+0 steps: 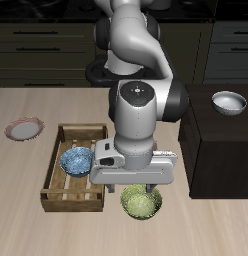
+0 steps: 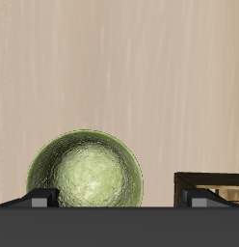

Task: Stack the green bowl on the blue bowl

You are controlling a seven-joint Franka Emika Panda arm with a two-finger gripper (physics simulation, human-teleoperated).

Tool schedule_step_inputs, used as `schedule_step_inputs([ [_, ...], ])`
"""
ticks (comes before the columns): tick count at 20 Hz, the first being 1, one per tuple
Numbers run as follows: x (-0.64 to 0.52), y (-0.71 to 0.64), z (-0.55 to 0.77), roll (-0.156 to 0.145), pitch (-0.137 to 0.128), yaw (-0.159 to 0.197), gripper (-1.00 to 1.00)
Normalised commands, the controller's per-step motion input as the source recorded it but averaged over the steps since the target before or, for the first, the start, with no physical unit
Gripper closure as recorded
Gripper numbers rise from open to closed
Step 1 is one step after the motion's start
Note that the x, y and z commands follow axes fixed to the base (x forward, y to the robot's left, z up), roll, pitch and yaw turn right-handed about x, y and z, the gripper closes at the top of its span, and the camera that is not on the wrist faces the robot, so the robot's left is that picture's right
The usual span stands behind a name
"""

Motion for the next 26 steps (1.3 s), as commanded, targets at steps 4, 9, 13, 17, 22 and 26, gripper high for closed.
schedule_step_inputs([
  [4, 0.13, -0.13, -0.20, -0.014, 0.031, -0.016, -1.00],
  [9, 0.02, 0.05, -0.30, 0.008, 0.040, 0.008, -1.00],
  [13, 0.01, 0.05, -0.29, 0.014, 0.045, -0.008, -1.00],
  [17, 0.01, 0.02, -0.37, 0.006, 0.060, -0.002, -1.00],
  [22, -0.02, -0.07, -0.49, 0.037, 0.097, -0.047, -1.00],
  [26, -0.08, -0.12, -0.45, 0.042, 0.072, -0.080, 1.00],
])
